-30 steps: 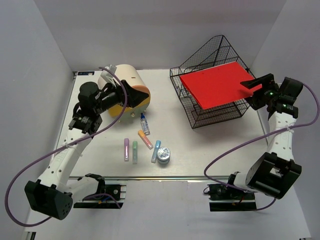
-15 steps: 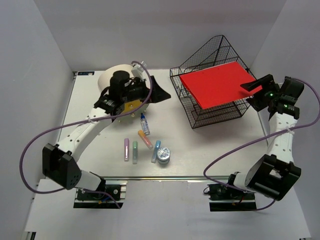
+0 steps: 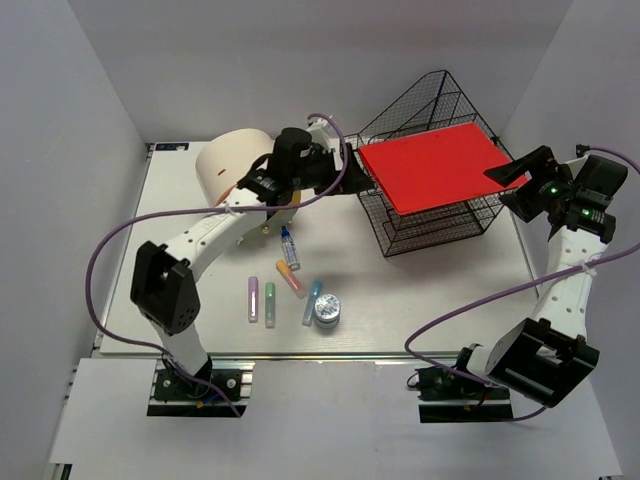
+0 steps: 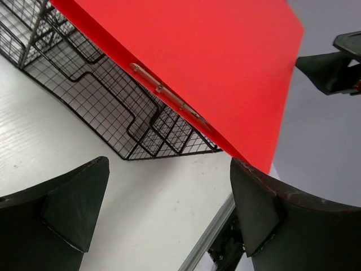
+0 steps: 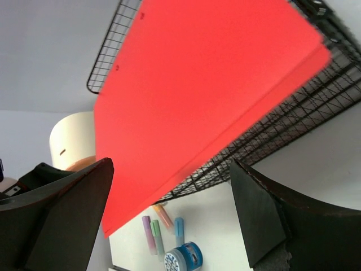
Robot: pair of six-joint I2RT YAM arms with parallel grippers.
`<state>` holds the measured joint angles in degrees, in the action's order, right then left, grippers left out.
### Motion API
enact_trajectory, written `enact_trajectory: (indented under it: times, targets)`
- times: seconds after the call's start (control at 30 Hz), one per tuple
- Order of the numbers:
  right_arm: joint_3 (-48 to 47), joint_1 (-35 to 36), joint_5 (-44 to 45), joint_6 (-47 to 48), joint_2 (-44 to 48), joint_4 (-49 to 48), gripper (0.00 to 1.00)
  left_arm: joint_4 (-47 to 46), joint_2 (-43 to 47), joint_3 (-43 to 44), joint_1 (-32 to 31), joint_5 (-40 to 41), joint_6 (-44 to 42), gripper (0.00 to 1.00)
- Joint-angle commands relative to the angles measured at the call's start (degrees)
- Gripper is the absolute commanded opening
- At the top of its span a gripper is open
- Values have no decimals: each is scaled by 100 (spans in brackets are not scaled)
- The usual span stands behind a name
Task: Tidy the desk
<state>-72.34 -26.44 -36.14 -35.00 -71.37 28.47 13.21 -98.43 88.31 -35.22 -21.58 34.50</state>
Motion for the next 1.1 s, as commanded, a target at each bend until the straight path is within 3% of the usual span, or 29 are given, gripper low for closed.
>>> enact_trajectory:
  times: [0.0,0.3,1.07]
  targets:
    - [-176,-134,116,205,89,221,89,163,-218,580,-125,146,-58,97]
    - [-53,-467,20,301,115,203,89,146,-1010,1486,-406,233,30,98]
    - [53,-890,-376,494,387,177,89,340,-1872,2682,-512,357,57,98]
